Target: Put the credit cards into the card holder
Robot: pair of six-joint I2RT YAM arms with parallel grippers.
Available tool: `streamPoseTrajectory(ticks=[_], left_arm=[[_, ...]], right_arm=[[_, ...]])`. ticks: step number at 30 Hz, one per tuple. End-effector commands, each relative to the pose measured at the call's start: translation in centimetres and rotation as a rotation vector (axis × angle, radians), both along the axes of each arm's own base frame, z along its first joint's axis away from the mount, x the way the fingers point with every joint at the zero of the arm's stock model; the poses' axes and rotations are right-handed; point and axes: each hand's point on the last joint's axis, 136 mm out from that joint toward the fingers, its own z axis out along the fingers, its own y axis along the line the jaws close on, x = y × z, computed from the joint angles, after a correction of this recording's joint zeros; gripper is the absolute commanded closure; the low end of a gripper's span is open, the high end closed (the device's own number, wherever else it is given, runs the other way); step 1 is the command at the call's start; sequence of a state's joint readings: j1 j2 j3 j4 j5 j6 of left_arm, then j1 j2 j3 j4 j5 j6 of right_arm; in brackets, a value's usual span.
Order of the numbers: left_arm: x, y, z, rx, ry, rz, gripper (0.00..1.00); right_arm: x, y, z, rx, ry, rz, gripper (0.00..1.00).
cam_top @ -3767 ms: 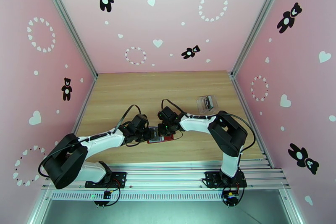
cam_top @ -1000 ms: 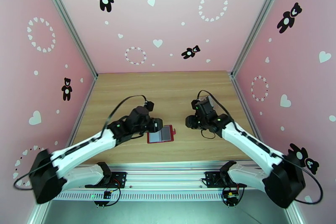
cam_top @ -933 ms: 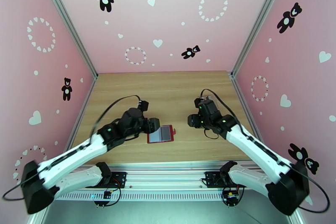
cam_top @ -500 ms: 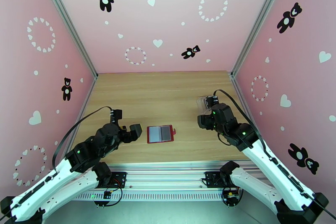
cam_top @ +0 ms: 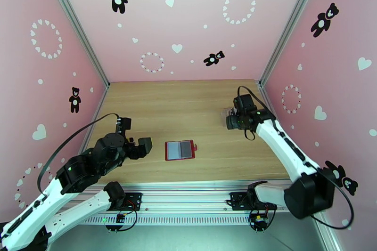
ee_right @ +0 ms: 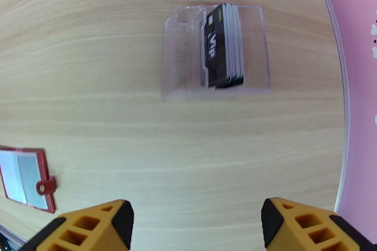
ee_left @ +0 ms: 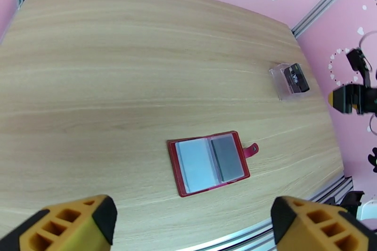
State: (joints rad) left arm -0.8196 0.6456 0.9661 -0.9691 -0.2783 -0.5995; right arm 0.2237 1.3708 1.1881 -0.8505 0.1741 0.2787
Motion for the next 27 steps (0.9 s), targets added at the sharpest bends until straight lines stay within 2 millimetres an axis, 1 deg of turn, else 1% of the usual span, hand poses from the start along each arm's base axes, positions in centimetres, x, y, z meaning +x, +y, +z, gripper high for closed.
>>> streamPoseTrajectory(ticks=[1, 4, 7, 11, 14, 17, 19, 27], left_arm=[[-0.7, 1.3, -1.9, 0.107, 0.039, -0.009, 0.08], [-1.1, 0.8, -1.9, 0.070, 0.033, -0.037, 0.09], [-1.1, 1.3, -1.7, 0.067, 0.019, -0.018, 0.09], [-1.1, 1.4, -1.7, 0.063, 0.017, -0.013, 0.09], [-1.1, 1.5, -1.8, 0.068, 0.021, -0.009, 0.10], [-1.0, 1.7, -1.8, 0.071, 0.019, 0.002, 0.10], [-1.0, 1.9, -1.8, 0.073, 0.016, 0.014, 0.11], [-0.9, 1.7, -2.0, 0.078, 0.025, 0.010, 0.11]], right_arm=[[2.5, -0.9, -0.1, -0.016, 0.060, 0.006, 0.25], [4.6, -1.7, -1.5, -0.006, 0.136, -0.013, 0.30], [6.3, -2.1, -2.9, 0.015, 0.176, -0.022, 0.32], [7.7, -2.7, -4.6, 0.004, 0.229, -0.038, 0.34], [8.8, -2.6, -5.6, 0.006, 0.250, -0.033, 0.35], [9.2, -2.5, -6.7, 0.005, 0.284, -0.028, 0.38], [9.4, -2.9, -7.2, -0.017, 0.293, -0.036, 0.38], [9.9, -3.3, -8.7, -0.044, 0.322, -0.046, 0.41]])
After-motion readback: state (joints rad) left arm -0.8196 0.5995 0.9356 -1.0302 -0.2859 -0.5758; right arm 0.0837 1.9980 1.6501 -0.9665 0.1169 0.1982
